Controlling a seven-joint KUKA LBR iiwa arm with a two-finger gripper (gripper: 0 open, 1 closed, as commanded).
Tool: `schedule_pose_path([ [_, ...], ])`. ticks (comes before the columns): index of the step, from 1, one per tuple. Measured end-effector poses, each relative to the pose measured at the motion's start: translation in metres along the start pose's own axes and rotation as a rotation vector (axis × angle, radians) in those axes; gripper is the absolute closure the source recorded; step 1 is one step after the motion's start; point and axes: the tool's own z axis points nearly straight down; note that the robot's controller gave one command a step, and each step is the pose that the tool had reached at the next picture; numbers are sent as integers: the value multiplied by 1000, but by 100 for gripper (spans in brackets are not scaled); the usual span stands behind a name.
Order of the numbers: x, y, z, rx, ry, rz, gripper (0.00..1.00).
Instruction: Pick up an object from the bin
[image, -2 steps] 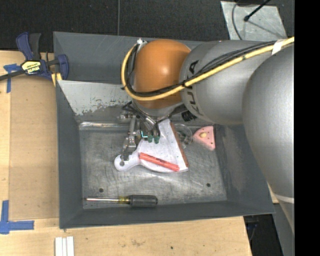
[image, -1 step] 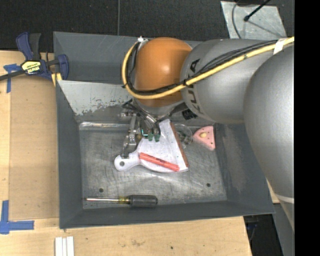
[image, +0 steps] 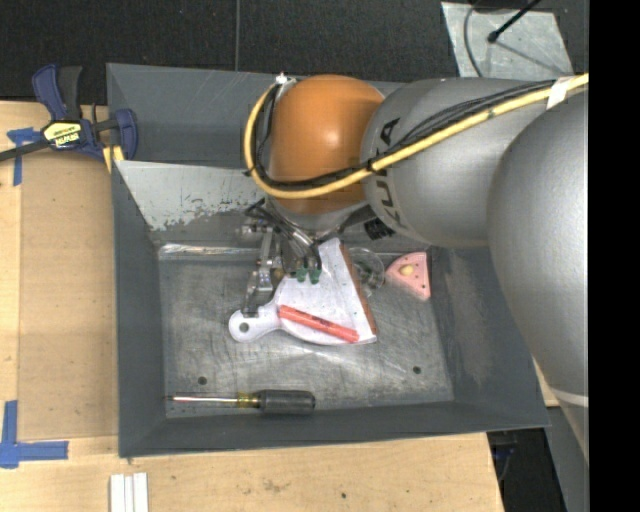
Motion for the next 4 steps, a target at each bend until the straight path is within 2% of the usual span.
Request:
schedule_pose_path([
  [1,7,19,30,1,-3,-170,0],
  [2,45,-5,32,-4,4,-376,0],
  [3,36,-32,30,2,-1,-278,0],
  [4,15,-5,86,1,0,-796,100],
])
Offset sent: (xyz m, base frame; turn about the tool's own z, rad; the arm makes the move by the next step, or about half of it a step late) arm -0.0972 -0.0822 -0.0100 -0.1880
